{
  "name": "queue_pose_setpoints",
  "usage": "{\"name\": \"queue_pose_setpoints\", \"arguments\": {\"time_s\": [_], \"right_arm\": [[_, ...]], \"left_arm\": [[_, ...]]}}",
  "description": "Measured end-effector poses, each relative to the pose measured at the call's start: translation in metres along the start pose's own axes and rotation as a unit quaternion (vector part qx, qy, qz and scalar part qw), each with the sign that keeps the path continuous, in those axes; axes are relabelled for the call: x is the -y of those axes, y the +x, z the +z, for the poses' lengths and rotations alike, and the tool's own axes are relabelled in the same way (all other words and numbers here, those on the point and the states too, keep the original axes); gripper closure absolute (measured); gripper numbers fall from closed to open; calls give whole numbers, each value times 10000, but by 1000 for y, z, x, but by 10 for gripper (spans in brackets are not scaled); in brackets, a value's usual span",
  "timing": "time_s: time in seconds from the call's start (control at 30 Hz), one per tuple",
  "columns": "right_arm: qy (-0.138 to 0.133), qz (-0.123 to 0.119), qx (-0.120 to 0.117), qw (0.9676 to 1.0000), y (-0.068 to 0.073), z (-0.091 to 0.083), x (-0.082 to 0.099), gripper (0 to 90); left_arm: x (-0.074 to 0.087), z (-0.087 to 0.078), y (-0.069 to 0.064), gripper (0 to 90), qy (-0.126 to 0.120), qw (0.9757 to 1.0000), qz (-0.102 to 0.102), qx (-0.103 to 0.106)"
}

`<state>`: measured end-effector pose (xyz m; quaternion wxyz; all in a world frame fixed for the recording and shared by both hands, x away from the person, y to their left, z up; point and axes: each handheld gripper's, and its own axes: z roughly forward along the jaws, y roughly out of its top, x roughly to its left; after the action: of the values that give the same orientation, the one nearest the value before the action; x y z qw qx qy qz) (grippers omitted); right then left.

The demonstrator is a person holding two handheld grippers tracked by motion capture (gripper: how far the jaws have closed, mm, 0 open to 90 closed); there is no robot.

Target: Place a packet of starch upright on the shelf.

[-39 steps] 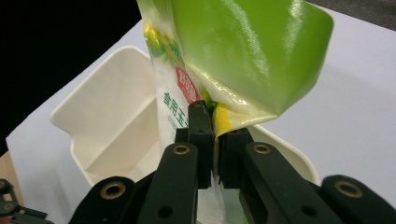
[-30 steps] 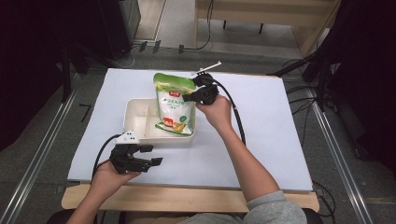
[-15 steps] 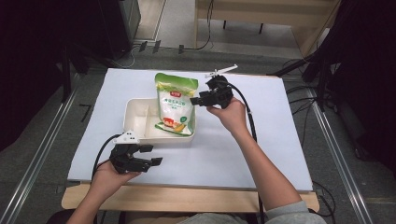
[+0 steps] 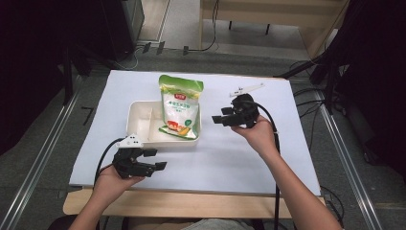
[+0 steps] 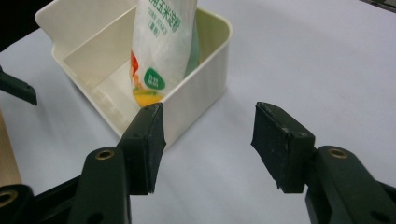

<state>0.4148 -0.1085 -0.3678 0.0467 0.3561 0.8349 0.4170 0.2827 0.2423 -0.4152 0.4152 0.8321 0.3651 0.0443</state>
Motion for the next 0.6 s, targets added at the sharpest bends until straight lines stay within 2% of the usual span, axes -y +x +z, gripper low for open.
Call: {"name": "queue_pose_setpoints", "arguments": {"time_s": [0.27, 0.57, 0.6], "right_arm": [[-109, -74, -34, 9999, 5, -12, 35, 440], [-76, 14, -82, 9999, 8, -9, 70, 438], [-79, 73, -145, 9998, 8, -8, 74, 439]], "left_arm": [[0, 0, -1, 343, -12, 10000, -5, 3], [0, 1, -1, 343, 40, 10000, -2, -5], [-1, 1, -2, 343, 28, 10000, 8, 24]]}}
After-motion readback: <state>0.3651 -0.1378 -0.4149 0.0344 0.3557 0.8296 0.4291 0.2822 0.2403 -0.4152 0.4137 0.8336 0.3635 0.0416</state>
